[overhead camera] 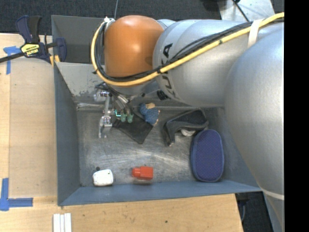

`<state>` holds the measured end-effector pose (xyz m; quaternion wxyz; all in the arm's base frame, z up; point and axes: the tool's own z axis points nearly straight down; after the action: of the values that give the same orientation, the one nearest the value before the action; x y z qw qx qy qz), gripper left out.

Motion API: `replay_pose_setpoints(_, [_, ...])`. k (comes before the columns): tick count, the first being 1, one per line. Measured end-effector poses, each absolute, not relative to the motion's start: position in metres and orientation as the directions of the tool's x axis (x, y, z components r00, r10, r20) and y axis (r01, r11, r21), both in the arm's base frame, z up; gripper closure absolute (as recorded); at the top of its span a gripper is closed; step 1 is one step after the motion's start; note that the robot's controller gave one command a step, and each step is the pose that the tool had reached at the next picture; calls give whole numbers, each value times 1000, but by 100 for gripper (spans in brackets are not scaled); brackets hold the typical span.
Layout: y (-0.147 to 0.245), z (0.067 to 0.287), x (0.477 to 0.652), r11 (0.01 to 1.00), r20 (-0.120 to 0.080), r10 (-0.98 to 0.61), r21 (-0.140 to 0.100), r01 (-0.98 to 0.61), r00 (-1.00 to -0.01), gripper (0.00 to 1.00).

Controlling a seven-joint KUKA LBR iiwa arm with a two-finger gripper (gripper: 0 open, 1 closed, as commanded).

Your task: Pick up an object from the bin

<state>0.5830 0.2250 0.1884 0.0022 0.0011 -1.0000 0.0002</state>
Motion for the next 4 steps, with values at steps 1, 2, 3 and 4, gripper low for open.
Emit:
replay_pose_setpoints(1, [157,121,618,919,1,394,-5,394,-919,0])
replay_pose_setpoints(2, [128,82,618,902,-3,432,4,432,-902,0])
replay_pose_setpoints(3, [126,82,620,900,-7,436,4,436,-900,100])
replay_pose_setpoints(4, [121,172,605,914,-8,406,5,406,-914,100])
